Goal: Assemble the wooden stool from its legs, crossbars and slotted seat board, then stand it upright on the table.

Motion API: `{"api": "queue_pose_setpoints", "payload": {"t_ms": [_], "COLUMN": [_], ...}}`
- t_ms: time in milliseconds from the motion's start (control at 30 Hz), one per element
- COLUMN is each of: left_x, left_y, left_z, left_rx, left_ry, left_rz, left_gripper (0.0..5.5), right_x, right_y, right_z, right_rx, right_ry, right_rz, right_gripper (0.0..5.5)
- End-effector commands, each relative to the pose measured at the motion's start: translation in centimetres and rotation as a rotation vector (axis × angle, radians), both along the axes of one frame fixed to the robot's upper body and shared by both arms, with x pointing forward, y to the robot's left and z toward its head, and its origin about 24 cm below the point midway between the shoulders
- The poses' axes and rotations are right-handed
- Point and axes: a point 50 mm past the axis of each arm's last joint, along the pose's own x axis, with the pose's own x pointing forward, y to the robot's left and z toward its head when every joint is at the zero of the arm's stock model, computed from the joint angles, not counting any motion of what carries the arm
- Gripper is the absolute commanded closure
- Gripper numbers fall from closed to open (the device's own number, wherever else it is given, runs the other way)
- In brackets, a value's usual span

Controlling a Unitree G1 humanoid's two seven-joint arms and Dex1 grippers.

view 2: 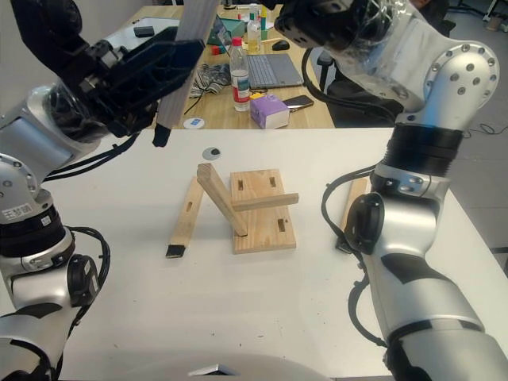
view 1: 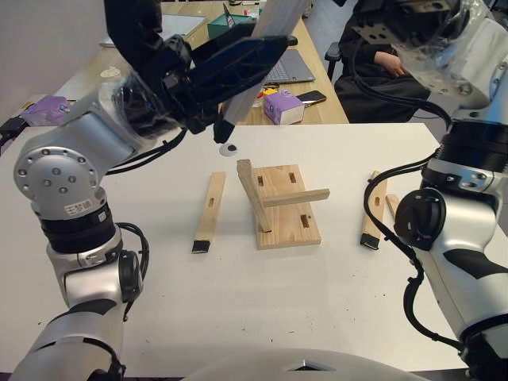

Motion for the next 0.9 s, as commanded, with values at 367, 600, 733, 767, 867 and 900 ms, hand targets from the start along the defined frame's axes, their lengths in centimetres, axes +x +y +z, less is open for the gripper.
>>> {"api": "queue_pose_setpoints", "payload": {"t_ms": [367, 600, 733, 767, 867, 900], "left_x": [1.6, 1.9, 1.0, 1.0, 0.9, 0.9], "left_y": [1.1, 1.1, 1.7, 2.2, 3.4, 3.7], "left_z": [-1.4, -1.0, -0.9, -0.6, 0.3, 0.6], "left_rx": [0.017, 0.013, 0.035, 0.016, -0.057, -0.079], "left_ry": [0.003, -0.017, -0.053, -0.06, -0.074, -0.075], "left_rz": [0.096, 0.092, 0.079, 0.09, 0.114, 0.124], "left_gripper": [3.5, 2.23, 1.77, 1.77, 1.77, 1.77], "right_x": [-0.4, -0.6, 0.6, 0.9, 1.5, 1.6], "right_y": [-0.5, -1.3, -3.8, -4.6, -6.2, -6.5], "right_z": [0.2, 1.2, 3.6, 4.3, 5.2, 5.2], "right_rx": [-0.054, 0.058, 0.174, 0.182, 0.154, 0.134], "right_ry": [-0.093, -0.144, -0.176, -0.195, -0.257, -0.28], "right_rz": [-0.067, -0.087, -0.24, -0.3, -0.419, -0.447], "right_gripper": [3.12, 3.19, 3.36, 3.39, 3.44, 3.44]}}
